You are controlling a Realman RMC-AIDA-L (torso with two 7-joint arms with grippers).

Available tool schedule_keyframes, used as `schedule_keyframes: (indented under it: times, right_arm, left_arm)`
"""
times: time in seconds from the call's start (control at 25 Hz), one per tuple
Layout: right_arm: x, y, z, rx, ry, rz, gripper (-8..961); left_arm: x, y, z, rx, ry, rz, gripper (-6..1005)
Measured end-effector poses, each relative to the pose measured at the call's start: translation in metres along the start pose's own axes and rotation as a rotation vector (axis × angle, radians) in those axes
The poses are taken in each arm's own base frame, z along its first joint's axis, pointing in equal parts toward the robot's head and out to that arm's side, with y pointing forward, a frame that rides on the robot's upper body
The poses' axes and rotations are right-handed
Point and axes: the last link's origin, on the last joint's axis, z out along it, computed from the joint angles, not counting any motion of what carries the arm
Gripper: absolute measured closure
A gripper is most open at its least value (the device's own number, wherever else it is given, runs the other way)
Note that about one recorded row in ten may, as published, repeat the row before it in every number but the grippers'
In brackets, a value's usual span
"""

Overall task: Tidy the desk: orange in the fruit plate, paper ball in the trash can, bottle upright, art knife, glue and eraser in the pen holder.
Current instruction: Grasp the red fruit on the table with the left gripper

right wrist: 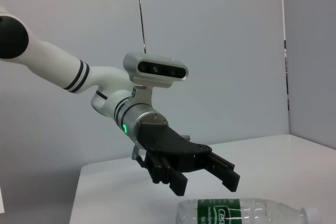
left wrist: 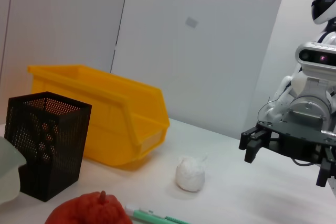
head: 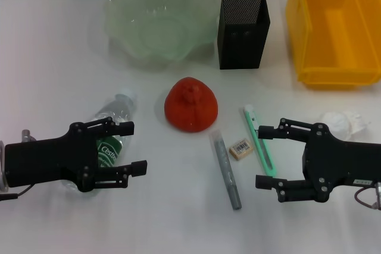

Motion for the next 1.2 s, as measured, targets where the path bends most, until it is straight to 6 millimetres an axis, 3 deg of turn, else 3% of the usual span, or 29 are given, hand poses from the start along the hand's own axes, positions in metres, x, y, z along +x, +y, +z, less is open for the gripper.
schedule_keyframes:
  times: [0.6,0.8,0.88,1.2]
  right_arm:
    - [0.003,0.002,-0.003,0.018,0.0,0.016,121]
    - [0.009,0.008,-0.013,0.058,-0.007,0.04,121]
    - [0.014,0.014,-0.021,0.085,-0.008,0.056,121]
    - [0.022,0.026,-0.034,0.134,-0.011,0.088,121]
  left_arm:
    - [0.003,0.0,0.002,0.0,0.013,0.017,178]
    - [0.017,-0.011,0.018,0.073,0.072,0.101,191]
    - [0.029,-0.026,0.045,0.092,0.029,0.155,197]
    - [0.04,-0.045,0.087,0.096,-0.039,0.19,218]
